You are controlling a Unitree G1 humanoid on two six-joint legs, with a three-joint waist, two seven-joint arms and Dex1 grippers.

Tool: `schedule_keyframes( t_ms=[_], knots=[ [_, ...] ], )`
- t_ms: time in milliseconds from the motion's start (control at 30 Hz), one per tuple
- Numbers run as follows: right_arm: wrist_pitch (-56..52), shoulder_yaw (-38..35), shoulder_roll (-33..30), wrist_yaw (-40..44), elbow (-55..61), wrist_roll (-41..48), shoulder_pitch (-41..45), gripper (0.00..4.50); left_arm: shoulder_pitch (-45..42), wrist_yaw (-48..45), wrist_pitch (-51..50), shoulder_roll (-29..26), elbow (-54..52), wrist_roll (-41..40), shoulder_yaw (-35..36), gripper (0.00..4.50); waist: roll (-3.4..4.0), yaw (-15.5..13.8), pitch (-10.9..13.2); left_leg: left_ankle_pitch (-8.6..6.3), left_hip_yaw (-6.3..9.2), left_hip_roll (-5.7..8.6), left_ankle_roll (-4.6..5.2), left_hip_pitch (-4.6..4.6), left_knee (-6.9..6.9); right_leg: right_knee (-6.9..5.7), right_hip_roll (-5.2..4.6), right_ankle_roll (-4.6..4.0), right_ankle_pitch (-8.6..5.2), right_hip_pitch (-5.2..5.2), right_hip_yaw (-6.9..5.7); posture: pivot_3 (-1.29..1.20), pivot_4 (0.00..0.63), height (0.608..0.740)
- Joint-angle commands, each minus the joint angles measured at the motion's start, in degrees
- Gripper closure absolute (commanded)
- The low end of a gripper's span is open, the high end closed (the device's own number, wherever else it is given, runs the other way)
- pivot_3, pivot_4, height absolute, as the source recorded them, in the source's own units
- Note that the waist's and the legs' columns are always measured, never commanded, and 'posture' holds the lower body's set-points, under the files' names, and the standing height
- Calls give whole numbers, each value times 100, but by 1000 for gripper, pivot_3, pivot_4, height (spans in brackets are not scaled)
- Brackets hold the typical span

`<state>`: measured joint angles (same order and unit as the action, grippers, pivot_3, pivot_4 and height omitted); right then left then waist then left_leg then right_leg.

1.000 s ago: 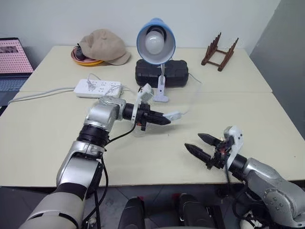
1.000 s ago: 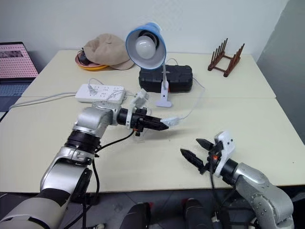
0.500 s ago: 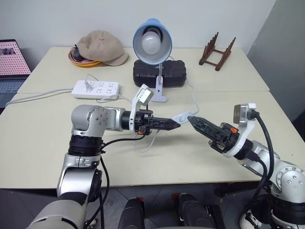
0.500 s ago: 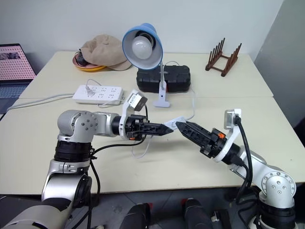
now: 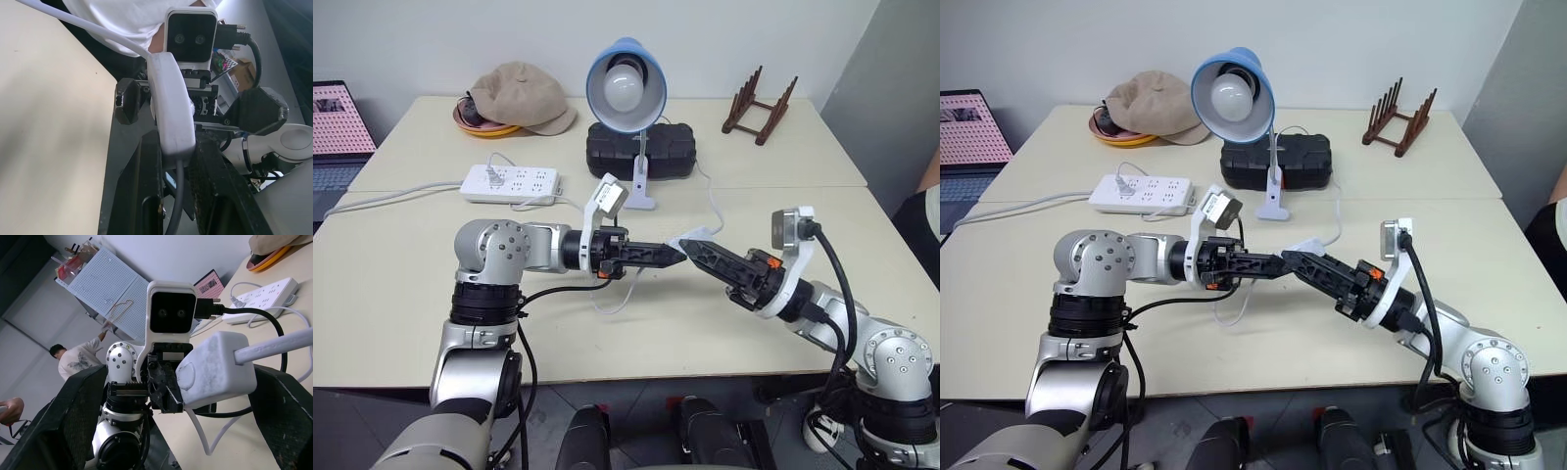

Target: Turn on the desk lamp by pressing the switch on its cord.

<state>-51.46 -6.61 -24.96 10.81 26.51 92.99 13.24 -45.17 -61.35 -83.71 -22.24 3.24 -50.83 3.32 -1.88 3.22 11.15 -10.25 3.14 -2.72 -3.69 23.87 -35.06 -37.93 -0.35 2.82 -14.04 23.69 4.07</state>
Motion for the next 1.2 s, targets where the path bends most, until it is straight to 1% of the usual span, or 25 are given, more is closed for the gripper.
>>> schedule_keyframes(
  t_ms=[33, 100, 300, 400, 467, 500, 533, 633, 900, 1133, 1167, 1200],
  knots=[
    [166, -25, 19, -31, -6, 113, 178, 512, -21, 25, 30, -26, -214, -273, 69, 4109, 0, 0, 0, 0, 0, 0, 0, 0, 0, 0, 0, 0, 0, 0, 0, 0, 150, 740],
    [173, -31, 12, -18, -15, 152, 175, 1015, -14, 51, 40, -41, -210, -313, 61, 4109, 0, 0, 0, 0, 0, 0, 0, 0, 0, 0, 0, 0, 0, 0, 0, 0, 150, 740],
    [145, 0, -38, 29, 20, 201, 142, 2250, -13, 50, 92, -94, -181, -352, 26, 4109, 0, 0, 0, 0, 0, 0, 0, 2, 0, 3, 0, -2, -1, 1, 0, 0, 150, 740],
    [122, 18, -67, 58, 40, 177, 114, 2953, -18, 49, 124, -130, -153, -380, 3, 4109, 0, -1, 0, 0, 0, 0, 0, 2, 0, 4, 0, -2, -1, 1, 0, 0, 150, 740],
    [107, 32, -89, 81, 47, 156, 105, 3519, -16, 55, 141, -148, -150, -403, -14, 4109, 0, -1, 0, 0, -1, 0, 0, 2, 1, 4, 0, -2, -1, 2, 0, 0, 150, 740],
    [100, 43, -106, 102, 54, 143, 100, 3715, -16, 60, 147, -156, -150, -415, -19, 4109, 0, 0, 0, 0, -1, 0, 0, 3, 1, 4, 0, -2, -1, 3, 0, 0, 150, 740],
    [100, 54, -118, 115, 63, 137, 94, 3799, -13, 64, 153, -166, -153, -431, -23, 4109, 0, 0, 0, 0, -1, 0, 0, 4, 2, 4, 0, -3, -1, 4, 0, 0, 150, 740],
    [75, 101, -173, 187, 90, 70, 81, 3935, -27, 77, 165, -188, -127, -470, -28, 4109, 0, -1, 0, 0, -1, 0, 0, 4, 2, 5, 0, -3, -2, 5, 0, 0, 150, 740],
    [64, 263, -373, 433, 133, -323, 63, 3975, -22, 144, 200, -178, -101, -516, -67, 4109, 0, -1, 0, 0, -1, 0, 0, 5, 2, 6, 0, -4, -2, 5, 0, 0, 150, 740],
    [166, 199, -352, 418, 85, -131, 37, 3975, -8, 153, 243, -206, -121, -517, -97, 4109, 0, -2, 0, 0, -2, 0, 0, 6, 4, 10, 0, -4, -3, 6, 0, 0, 150, 740],
    [175, 191, -351, 416, 79, -117, 36, 3271, -9, 157, 244, -207, -120, -523, -99, 4109, 0, -2, 0, 0, -2, 0, 0, 6, 4, 10, 0, -4, -3, 5, 0, 0, 150, 740],
    [179, 184, -353, 414, 78, -103, 33, 3141, -7, 155, 251, -214, -123, -528, -103, 4109, 0, -3, 0, 0, -2, 0, 0, 6, 4, 11, 0, -4, -3, 5, 1, 0, 150, 740]
  ],
)
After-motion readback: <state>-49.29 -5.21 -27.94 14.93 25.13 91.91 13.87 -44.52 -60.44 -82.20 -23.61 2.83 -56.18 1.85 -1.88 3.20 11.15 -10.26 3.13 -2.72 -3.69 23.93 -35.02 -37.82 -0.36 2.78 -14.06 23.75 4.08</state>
